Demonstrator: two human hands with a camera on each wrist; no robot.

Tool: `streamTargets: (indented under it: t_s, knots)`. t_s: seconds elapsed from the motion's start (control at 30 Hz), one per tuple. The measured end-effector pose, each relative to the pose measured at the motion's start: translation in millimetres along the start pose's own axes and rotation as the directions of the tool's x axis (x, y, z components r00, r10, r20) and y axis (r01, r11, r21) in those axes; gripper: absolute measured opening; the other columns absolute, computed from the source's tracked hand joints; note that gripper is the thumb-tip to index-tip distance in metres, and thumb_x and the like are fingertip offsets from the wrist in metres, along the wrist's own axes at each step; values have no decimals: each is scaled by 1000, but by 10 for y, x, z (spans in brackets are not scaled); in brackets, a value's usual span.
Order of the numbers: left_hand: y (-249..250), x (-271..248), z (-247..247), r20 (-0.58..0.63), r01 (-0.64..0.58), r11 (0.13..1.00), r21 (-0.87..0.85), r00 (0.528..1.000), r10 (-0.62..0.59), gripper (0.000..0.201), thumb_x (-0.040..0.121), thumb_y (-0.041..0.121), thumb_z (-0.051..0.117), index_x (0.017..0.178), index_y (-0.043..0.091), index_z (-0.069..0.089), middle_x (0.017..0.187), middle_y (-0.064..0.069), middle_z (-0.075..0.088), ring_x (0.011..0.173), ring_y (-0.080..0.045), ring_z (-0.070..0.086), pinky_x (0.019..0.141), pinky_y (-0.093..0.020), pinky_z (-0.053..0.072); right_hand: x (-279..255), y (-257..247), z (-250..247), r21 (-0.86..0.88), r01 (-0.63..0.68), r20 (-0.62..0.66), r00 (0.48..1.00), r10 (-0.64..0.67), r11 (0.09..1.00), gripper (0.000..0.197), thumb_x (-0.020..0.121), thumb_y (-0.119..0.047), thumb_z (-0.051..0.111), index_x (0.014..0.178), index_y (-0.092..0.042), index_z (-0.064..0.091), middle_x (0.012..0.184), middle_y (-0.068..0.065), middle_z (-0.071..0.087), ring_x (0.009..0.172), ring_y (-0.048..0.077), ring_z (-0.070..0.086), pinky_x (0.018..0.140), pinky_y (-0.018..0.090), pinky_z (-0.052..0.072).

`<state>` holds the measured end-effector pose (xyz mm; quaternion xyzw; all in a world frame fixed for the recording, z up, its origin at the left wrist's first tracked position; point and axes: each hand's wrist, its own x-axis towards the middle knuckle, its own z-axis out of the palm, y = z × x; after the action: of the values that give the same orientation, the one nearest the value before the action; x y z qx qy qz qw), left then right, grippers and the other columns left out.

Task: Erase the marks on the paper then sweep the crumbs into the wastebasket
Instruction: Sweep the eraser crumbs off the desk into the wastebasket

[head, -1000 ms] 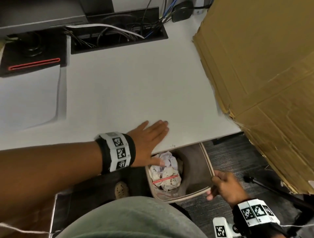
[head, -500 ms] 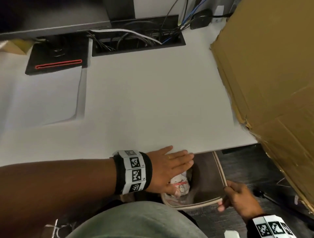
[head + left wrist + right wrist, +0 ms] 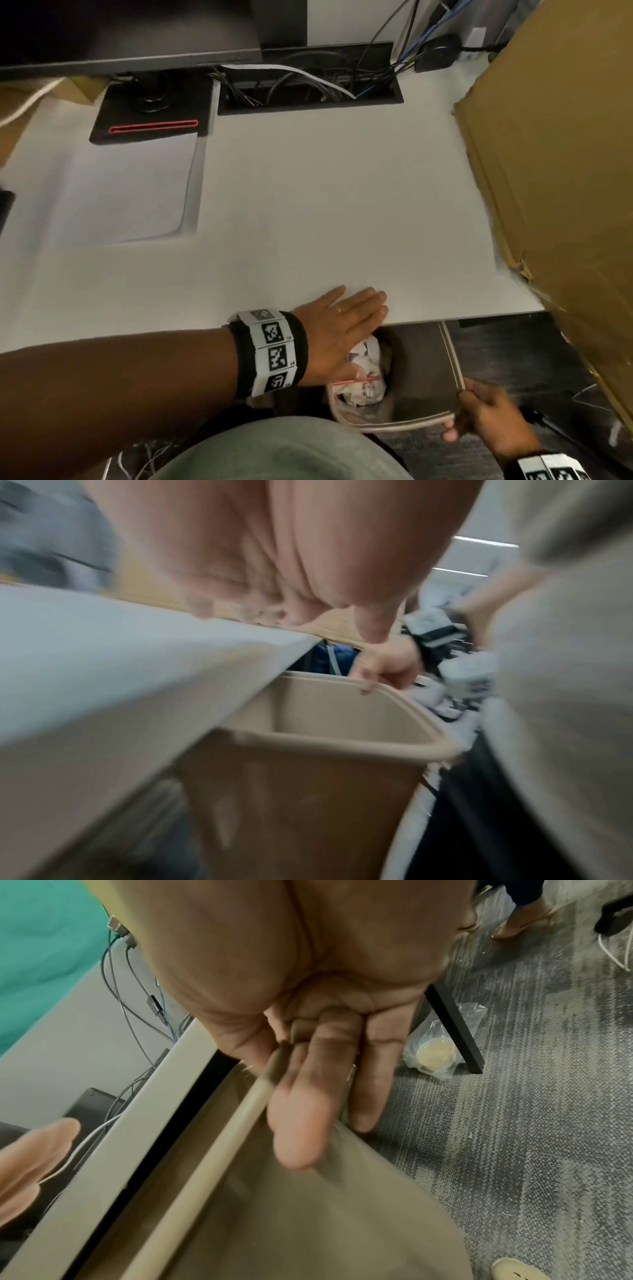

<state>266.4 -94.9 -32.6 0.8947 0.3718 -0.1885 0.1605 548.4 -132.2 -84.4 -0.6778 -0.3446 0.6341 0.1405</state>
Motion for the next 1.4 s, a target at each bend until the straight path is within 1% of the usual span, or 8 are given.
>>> streamTargets:
  t_s: [0.17,0.37,0.57,0.7,0.9,1.03,1.17,1.4]
  knots:
    - [152,-72,65,51,-136,989,58,990,134,69,95,49,30,150,12,12,159,-7,1,146,-19,-1,119,-41,6,-43,-61,15,-5,12,11,1000,-12,1000,30,96,12,38,90,4,66,55,32,60,36,32,57,34,30,50]
    - [-170,-23,-80,-2,42,998,-41,999,-42,81,96,52,34,148,13,-13,155,-5,-25,142,-17,-23,117,-39,-11,-25,-49,9,-31,3,4,1000,-3,1000,30,96,12,37,94,3,66,57,37,59,37,36,57,35,33,52]
    - [192,-60,-93,87,-139,985,-102,985,148,75,97,44,39,150,13,-3,158,-4,-15,144,-16,-14,117,-37,-6,-16,-71,1,-36,-14,10,1000,15,999,28,97,9,39,94,1,66,61,37,62,43,38,60,38,34,54]
    - [-116,35,-132,4,40,992,-120,999,-40,81,96,50,36,148,15,-14,155,-2,-25,140,-12,-24,117,-38,-11,-9,-40,31,-60,-8,2,1000,8,998,28,97,9,38,97,4,66,59,36,61,43,38,60,40,35,55]
    - [126,84,-130,153,-134,988,-80,978,145,76,97,47,35,149,18,-13,155,2,-22,142,-11,-22,115,-35,-14,-14,68,-25,-61,3,-10,1000,-4,998,31,96,11,37,97,3,67,60,33,63,43,36,61,40,32,54]
    - [-480,412,-500,18,177,967,-184,984,-177,86,93,59,32,146,15,-20,155,-2,-24,143,-14,-18,118,-35,-6,-44,145,-119,16,-5,-33,999,5,1000,30,96,10,39,98,3,68,60,36,61,45,37,61,42,36,55]
    - [-1240,650,-716,-6,484,839,-249,865,-501,93,89,66,31,148,11,-16,157,-7,-19,145,-20,-10,119,-39,3,-71,263,-184,60,-37,-60,997,40,998,29,96,11,40,101,3,68,67,40,62,47,37,60,42,35,54]
    - [-785,958,-630,103,267,963,-39,960,-262,94,87,70,27,147,13,-18,154,-5,-26,144,-21,-17,119,-42,2,-127,394,-244,60,-59,-92,994,65,996,28,96,10,39,98,6,67,61,33,62,46,35,60,44,36,56]
